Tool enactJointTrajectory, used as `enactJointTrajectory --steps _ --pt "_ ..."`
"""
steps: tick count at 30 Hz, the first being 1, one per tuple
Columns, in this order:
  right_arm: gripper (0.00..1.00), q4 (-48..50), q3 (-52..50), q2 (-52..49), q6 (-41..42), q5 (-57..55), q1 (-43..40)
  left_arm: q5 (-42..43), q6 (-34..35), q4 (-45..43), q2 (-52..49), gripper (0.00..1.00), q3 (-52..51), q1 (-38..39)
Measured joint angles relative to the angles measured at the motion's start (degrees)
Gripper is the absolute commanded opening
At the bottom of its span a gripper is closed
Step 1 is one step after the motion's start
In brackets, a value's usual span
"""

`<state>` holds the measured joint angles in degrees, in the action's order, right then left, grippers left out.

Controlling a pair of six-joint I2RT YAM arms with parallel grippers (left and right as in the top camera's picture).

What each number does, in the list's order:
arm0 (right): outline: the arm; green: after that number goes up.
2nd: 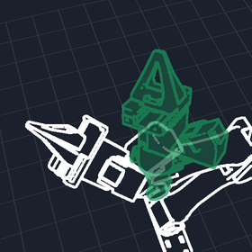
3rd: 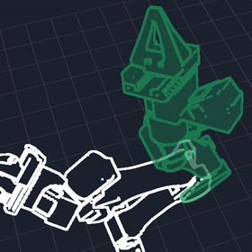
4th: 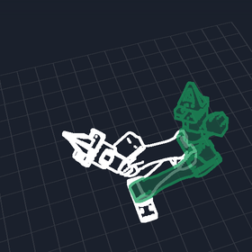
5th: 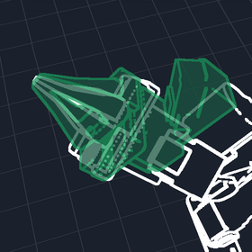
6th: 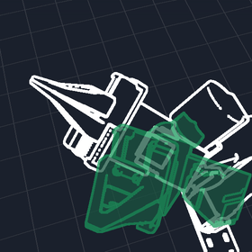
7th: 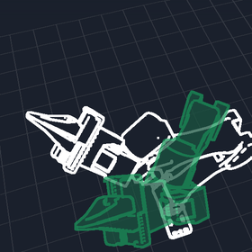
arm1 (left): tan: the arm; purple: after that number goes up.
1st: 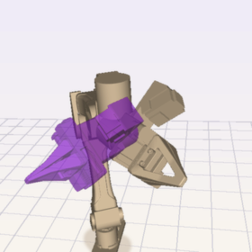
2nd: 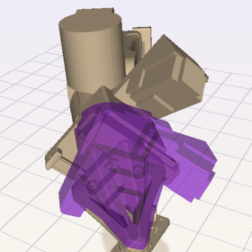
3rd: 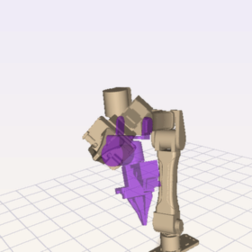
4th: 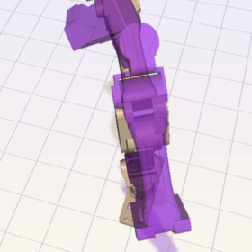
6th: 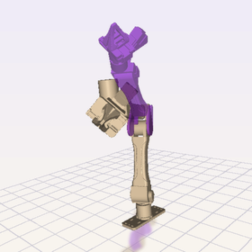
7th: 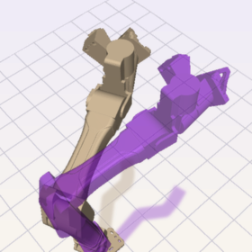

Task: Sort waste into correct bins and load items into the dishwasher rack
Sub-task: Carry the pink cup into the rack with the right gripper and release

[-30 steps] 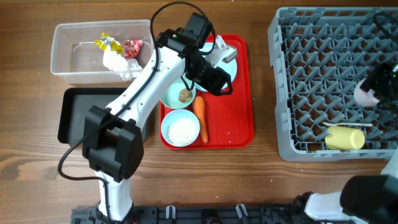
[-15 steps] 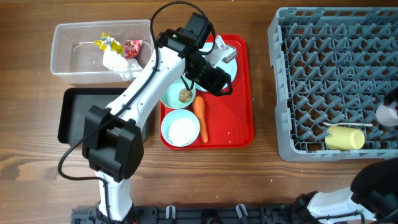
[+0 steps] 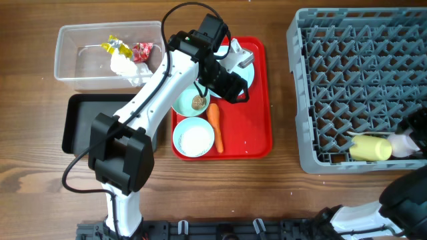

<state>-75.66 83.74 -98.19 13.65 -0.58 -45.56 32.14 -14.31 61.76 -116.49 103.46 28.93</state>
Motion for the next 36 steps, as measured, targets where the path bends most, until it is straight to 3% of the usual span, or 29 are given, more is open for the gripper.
enactJointTrajectory --steps 17,27,28,30,31,32,36 --pt "0.43 1.46 3.41 0.00 -1.09 5.90 -1.73 0.00 0.02 -0.28 0.00 0.71 -0.02 0.00" --pt "0.44 3.13 3.76 0.00 -1.09 8.50 -8.22 0.00 0.02 -0.28 0.00 0.71 -0.02 0.00" --pt "0.48 3.13 3.76 0.00 -1.09 8.50 -8.22 0.00 0.02 -0.28 0.00 0.71 0.00 0.00" --pt "0.78 3.13 3.76 0.00 -1.09 8.48 -8.22 0.00 0.02 -0.28 0.00 0.71 0.00 0.00" --pt "0.87 3.10 3.76 0.00 -1.29 8.50 -8.22 0.00 0.02 -0.28 0.00 0.71 -0.02 0.00" --pt "0.92 3.10 3.76 0.00 -1.44 8.48 -8.22 0.00 0.02 -0.28 0.00 0.71 -0.02 0.00" --pt "0.94 3.06 3.76 0.00 -1.51 8.50 -8.22 0.00 0.02 -0.28 0.00 0.71 -0.02 0.00"
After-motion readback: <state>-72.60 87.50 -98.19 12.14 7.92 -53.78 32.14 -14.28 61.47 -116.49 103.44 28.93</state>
